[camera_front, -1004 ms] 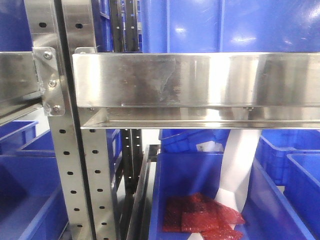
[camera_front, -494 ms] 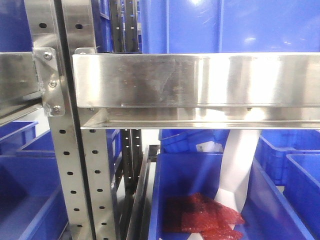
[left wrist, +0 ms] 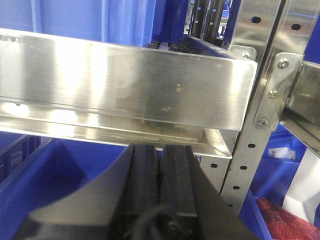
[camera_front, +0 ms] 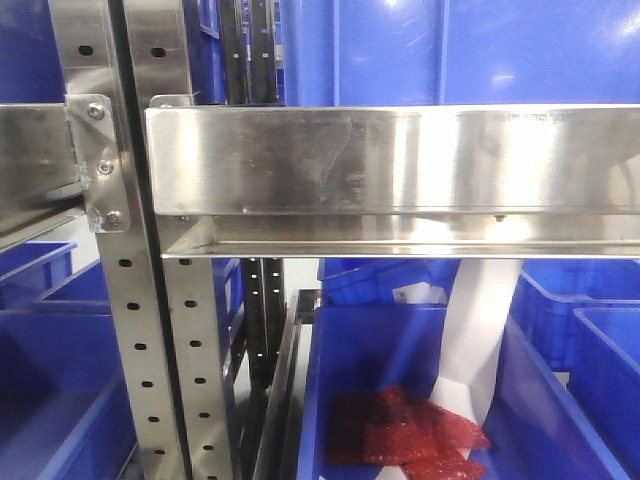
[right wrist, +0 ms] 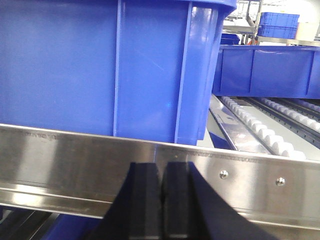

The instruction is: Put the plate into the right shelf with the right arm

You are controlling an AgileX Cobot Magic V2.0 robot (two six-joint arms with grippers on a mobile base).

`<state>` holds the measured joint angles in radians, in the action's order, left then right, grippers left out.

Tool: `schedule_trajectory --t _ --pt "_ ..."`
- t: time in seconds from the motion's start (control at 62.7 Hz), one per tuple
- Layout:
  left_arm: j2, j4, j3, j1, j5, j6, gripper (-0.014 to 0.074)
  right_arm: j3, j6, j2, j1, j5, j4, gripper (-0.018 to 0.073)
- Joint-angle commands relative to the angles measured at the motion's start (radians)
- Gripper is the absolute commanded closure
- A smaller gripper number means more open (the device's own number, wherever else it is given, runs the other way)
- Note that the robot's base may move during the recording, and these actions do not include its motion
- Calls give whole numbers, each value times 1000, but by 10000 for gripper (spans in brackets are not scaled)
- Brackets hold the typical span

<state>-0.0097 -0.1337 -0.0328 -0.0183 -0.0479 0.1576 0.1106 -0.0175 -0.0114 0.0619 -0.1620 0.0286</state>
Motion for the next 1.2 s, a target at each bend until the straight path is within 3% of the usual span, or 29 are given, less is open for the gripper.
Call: schedule_trajectory --t 0.0,0.271,0.399,0.622,1.18 --pt "-10 -8 -10 -2 90 -7 724 25 2 -17 -2 78 11 510" --pt "-10 -8 -10 -2 90 -7 724 -31 2 -17 -2 111 10 510" --pt "-10 -8 -10 -2 90 -7 724 -125 2 -17 -2 200 10 510" --pt "-10 -8 -10 -2 90 -7 724 -124 2 -18 -2 279 11 510" --pt "-10 -8 -10 -2 90 -7 724 -124 2 -18 -2 280 11 510"
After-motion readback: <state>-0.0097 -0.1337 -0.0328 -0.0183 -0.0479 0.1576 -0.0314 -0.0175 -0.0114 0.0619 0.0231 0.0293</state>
